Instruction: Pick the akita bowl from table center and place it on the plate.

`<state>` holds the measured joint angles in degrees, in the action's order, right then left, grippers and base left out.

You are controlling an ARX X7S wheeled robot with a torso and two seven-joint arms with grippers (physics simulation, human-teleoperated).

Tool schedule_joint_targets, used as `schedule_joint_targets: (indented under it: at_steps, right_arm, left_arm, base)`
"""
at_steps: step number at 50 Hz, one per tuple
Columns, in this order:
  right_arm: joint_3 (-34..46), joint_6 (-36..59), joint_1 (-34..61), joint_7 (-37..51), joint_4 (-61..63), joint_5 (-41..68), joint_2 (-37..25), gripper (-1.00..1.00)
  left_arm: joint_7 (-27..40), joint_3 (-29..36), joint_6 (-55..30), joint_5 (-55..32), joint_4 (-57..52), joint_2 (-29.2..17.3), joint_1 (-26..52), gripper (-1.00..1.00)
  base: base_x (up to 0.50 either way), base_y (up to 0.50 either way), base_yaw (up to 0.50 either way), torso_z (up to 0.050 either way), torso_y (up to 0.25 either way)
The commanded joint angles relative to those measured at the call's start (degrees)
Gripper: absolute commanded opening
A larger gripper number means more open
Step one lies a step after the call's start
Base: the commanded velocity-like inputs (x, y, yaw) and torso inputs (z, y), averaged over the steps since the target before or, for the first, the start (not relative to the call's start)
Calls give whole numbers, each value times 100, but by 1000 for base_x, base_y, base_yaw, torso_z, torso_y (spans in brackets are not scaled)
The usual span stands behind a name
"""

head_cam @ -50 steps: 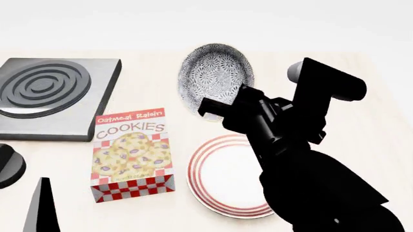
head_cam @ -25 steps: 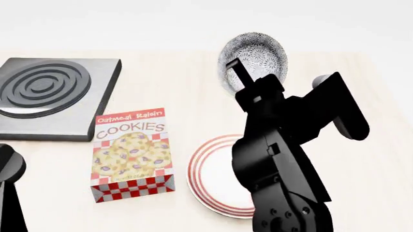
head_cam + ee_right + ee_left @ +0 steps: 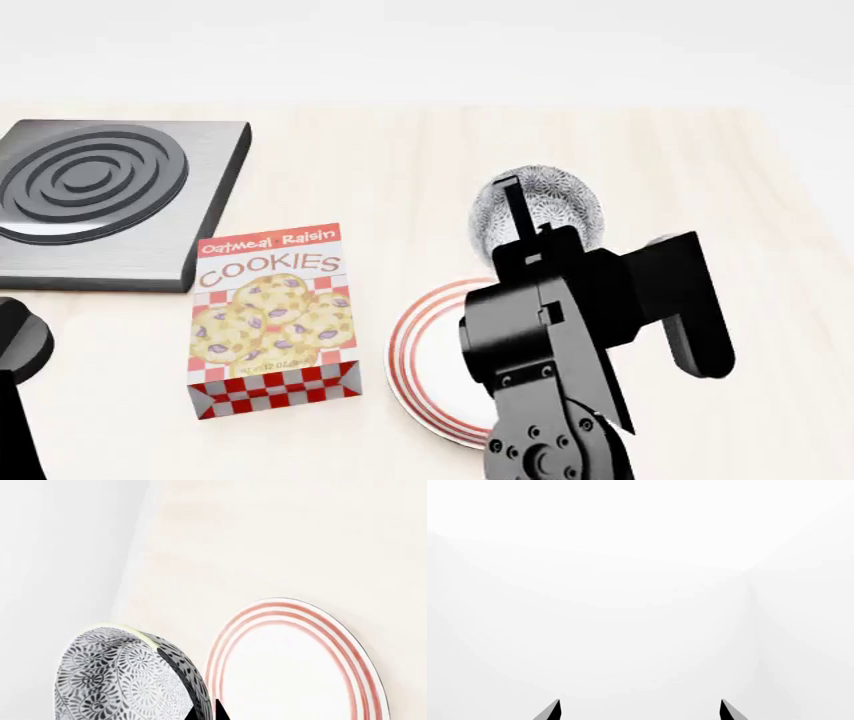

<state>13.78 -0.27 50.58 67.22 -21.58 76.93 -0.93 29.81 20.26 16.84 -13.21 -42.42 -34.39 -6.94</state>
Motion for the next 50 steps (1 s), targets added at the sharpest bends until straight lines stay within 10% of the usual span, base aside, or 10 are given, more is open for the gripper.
schedule_joint_targets:
  at_steps: [1, 50]
  right_arm:
    - [304, -339, 119, 497, -209, 290, -6, -100]
    - [1575, -1044, 569, -851, -2214, 1776, 36, -100]
  left_arm:
    - [8, -13, 18, -41, 16, -12, 0, 100]
    - [48, -74, 130, -208, 42, -64, -43, 100]
  base:
    - [0, 0, 0, 0, 0]
    - [0, 0, 0, 0, 0]
